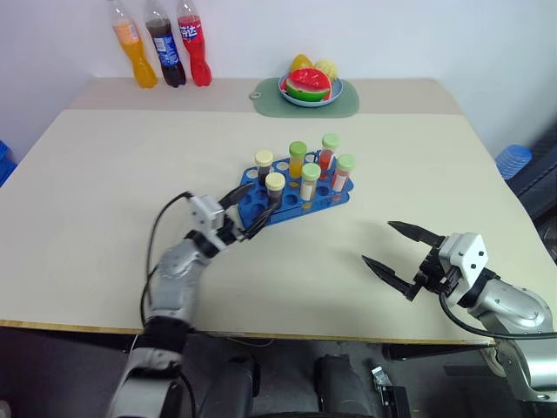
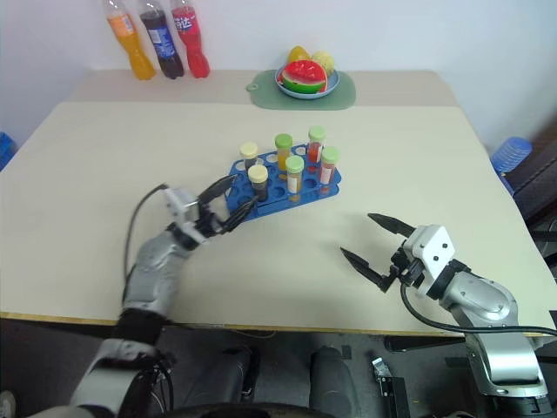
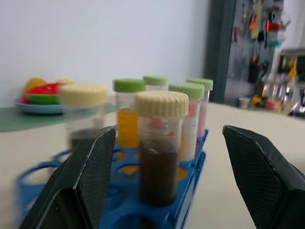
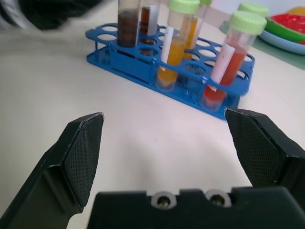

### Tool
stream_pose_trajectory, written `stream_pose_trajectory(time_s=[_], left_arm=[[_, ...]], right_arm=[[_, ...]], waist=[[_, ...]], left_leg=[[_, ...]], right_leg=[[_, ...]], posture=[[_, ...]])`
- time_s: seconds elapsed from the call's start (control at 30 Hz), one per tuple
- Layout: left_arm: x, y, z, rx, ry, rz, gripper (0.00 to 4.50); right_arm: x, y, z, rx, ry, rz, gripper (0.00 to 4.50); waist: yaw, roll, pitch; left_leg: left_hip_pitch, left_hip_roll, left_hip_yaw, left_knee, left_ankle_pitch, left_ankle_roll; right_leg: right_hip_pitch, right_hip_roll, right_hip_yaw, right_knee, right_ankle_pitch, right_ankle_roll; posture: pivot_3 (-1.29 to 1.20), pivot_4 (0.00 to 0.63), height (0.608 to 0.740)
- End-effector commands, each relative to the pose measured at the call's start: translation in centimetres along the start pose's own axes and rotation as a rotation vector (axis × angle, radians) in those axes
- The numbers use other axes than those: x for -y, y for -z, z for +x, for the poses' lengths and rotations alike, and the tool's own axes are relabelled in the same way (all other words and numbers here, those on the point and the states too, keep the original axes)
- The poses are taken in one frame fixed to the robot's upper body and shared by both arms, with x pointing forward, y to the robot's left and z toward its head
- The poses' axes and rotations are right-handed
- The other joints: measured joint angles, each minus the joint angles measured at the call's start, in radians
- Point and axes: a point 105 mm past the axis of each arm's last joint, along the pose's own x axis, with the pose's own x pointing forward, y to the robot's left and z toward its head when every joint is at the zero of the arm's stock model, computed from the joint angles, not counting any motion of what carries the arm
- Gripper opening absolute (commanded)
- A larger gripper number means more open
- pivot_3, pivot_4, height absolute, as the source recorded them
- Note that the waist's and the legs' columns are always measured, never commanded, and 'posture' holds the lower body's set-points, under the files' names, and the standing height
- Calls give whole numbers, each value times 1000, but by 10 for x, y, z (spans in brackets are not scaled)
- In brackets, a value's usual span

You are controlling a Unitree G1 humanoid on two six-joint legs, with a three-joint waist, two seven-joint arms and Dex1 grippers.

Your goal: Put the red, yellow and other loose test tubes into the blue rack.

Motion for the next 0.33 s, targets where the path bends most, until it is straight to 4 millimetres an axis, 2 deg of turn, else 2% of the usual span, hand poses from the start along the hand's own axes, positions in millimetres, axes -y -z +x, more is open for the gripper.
stream_pose_trajectory(time_s=[0.03, 0.1, 0.17, 0.33], left_arm=[[-13, -9, -31, -65, -53, 20, 3705], [-20, -6, -58, -167, -78, 55, 3705], [-25, -6, -75, -228, -103, 68, 3705], [-22, -8, -98, -309, -119, 26, 3705]], right_arm=[[6, -3, -5, 30, 27, 2, 4500], [9, 1, -8, 21, 38, 13, 4500], [11, 4, -12, 7, 43, 15, 4500], [19, 10, -18, -14, 51, 14, 4500]], waist=[[1, 1, 0], [0, 1, 0], [1, 1, 0], [6, 1, 0]], left_leg=[[0, 0, 0, 0, 0, 0], [0, 0, 0, 0, 0, 0], [0, 0, 0, 0, 0, 0], [0, 0, 0, 0, 0, 0]], right_leg=[[0, 0, 0, 0, 0, 0], [0, 0, 0, 0, 0, 0], [0, 0, 0, 0, 0, 0], [1, -1, 0, -1, 0, 0]], posture=[[0, 150, 740], [0, 150, 740], [0, 150, 740], [0, 150, 740]])
